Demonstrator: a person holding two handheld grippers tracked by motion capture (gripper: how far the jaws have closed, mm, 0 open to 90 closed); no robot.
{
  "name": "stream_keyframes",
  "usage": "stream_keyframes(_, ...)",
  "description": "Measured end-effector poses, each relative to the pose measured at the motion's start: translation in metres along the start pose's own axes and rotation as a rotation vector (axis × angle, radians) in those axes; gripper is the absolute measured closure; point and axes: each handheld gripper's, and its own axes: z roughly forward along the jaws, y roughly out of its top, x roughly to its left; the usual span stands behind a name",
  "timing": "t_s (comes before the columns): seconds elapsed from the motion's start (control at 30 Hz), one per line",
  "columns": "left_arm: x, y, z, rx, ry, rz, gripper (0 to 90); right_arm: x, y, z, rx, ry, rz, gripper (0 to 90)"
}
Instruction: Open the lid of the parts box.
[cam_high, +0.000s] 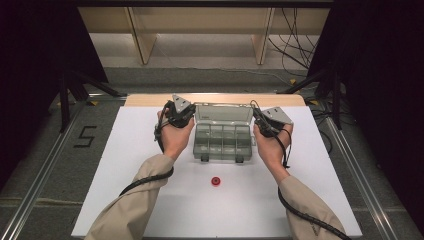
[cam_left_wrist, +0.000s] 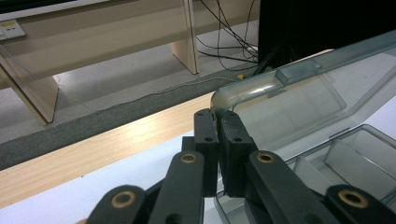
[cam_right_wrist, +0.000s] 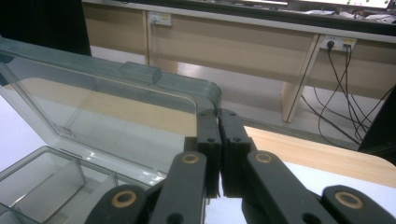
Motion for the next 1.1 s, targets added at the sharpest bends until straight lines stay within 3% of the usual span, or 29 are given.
stream_keyframes(1.1,0.0045,0.0077,0.0075,0.026,-0.006,-0.032,86.8,-0.0026,0.0029,0.0085,0.003,-0.003,0.012,89.0)
